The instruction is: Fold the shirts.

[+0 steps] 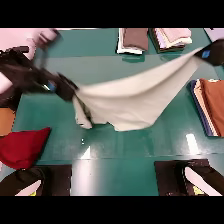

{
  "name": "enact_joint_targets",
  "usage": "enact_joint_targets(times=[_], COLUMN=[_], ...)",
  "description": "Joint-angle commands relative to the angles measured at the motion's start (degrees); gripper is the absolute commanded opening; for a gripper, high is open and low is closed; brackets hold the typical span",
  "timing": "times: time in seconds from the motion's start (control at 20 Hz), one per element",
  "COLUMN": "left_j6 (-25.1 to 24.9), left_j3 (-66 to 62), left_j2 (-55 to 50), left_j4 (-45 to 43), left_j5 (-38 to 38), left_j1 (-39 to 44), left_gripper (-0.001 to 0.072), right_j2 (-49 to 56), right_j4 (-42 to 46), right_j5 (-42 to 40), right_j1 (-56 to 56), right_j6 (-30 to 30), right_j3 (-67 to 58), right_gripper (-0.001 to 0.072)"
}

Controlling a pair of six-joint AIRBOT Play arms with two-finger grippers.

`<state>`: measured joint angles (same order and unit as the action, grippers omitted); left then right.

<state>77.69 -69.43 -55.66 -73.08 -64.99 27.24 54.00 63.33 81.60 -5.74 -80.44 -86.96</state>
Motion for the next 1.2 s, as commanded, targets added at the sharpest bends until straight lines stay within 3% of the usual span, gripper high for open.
enact_joint_targets(times=[0.0,0.1,0.15,0.4,0.65,0.95,1.15], left_j6=[-0.11,0.44,0.94,2.80,4.72,-6.25,-7.58], left_j3=[9.20,9.20,8.37,0.52,6.29,21.77,23.78], left_j2=[-0.15,0.24,1.01,5.73,0.09,-14.43,-20.87], left_j4=[0.52,1.49,1.25,-0.74,3.41,24.04,27.47], left_j5=[-3.48,-4.61,-4.72,-2.38,-0.66,1.11,3.76], left_j1=[6.71,6.93,6.60,-7.23,-24.11,-26.10,-26.10], left_gripper=[0.0035,0.0526,0.0551,0.0551,0.0552,0.0554,0.0553], right_j2=[-0.17,-0.17,-0.17,-0.17,-0.17,-0.17,-0.17], right_j4=[-0.26,-0.24,-0.24,-0.24,-0.31,-0.31,-0.33], right_j5=[-1.09,-1.55,-1.77,-3.67,-4.94,-5.09,-5.09], right_j1=[-0.04,-0.04,-0.04,-0.04,-0.04,-0.04,-0.04], right_j6=[-0.11,-0.13,-0.11,-0.11,-0.11,-0.11,-0.11], right_j3=[8.63,11.04,11.56,11.80,11.80,11.80,11.80], right_gripper=[0.0018,0.0018,0.0018,0.0018,0.0018,0.0019,0.0019])
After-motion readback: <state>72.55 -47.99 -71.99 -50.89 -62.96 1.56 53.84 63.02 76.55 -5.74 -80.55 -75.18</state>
